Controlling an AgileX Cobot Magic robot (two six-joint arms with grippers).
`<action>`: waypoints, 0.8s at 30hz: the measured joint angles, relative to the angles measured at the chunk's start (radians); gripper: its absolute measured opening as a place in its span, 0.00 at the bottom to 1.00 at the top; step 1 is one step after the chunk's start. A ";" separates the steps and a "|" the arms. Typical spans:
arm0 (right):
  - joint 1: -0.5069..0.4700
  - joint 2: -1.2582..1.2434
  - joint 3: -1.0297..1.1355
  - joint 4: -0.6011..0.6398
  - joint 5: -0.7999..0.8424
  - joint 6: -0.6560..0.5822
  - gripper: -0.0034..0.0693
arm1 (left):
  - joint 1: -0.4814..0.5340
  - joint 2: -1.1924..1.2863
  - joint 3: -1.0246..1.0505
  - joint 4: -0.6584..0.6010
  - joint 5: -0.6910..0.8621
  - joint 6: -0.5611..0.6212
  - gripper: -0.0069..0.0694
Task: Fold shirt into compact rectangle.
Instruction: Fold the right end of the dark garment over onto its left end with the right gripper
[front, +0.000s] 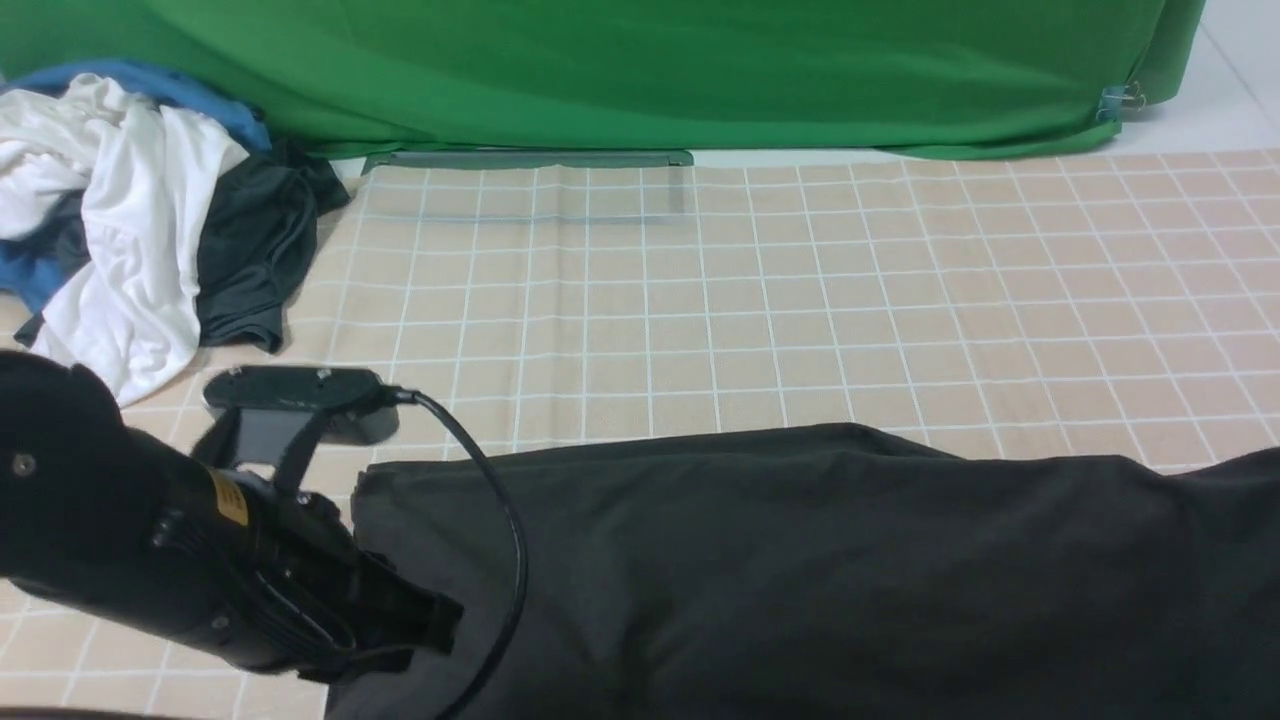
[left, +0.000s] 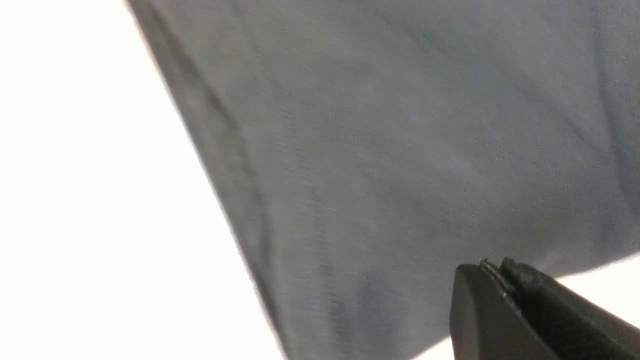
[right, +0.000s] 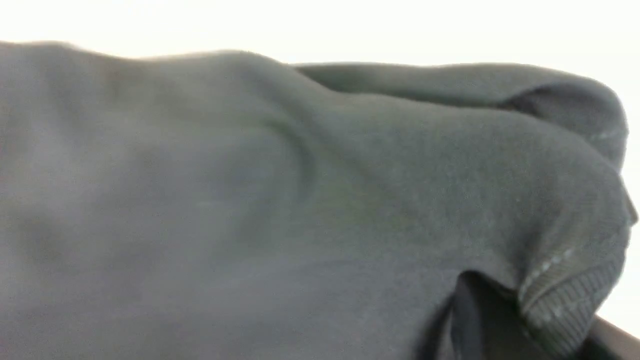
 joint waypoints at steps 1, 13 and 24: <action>0.024 -0.020 -0.011 0.023 0.005 -0.010 0.14 | 0.000 0.000 -0.017 0.033 0.016 -0.020 0.12; 0.580 -0.043 -0.171 0.311 -0.037 0.037 0.14 | 0.150 -0.001 -0.167 0.352 0.192 -0.195 0.12; 1.000 0.246 -0.375 0.354 -0.170 0.094 0.14 | 0.617 -0.005 -0.168 0.055 0.179 0.040 0.12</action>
